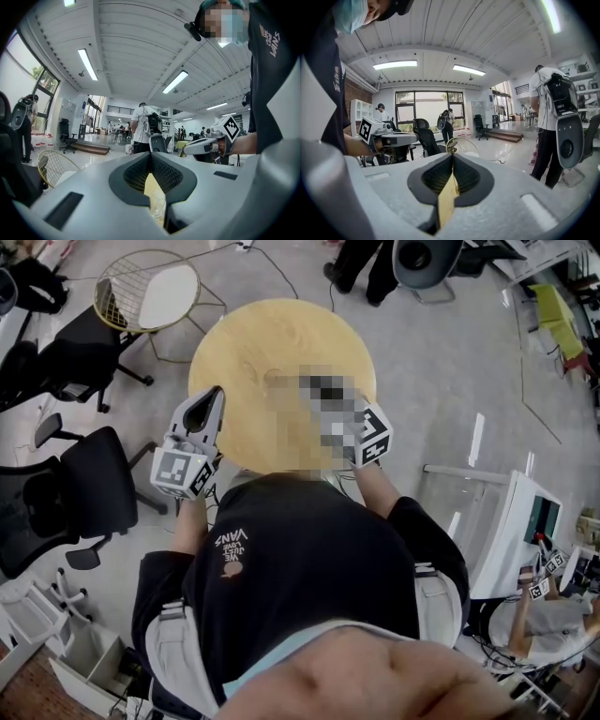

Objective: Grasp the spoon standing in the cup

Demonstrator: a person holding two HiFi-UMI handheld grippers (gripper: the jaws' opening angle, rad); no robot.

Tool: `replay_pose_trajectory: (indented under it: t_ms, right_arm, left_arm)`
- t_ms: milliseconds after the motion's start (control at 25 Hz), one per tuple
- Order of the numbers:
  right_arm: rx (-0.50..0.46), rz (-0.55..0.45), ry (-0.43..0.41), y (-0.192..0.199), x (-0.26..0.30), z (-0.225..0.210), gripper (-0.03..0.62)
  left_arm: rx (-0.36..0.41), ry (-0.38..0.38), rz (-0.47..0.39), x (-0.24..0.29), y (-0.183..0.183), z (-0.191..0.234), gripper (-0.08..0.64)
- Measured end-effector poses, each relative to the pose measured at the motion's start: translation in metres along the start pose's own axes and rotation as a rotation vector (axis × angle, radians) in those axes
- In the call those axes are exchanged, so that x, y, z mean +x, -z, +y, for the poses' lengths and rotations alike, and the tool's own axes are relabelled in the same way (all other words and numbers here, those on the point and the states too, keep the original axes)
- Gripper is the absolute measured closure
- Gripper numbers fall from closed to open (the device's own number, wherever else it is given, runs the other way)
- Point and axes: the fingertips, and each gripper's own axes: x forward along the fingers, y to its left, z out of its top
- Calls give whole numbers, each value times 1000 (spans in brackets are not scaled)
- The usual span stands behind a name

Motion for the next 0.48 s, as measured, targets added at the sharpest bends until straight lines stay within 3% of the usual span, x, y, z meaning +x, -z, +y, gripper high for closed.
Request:
replay_pose_trajectory:
  t_ms: [480]
  right_arm:
    - [28, -5, 12, 12, -20, -10, 591]
  left_arm:
    - [-2, -3, 13, 6, 9, -16, 552]
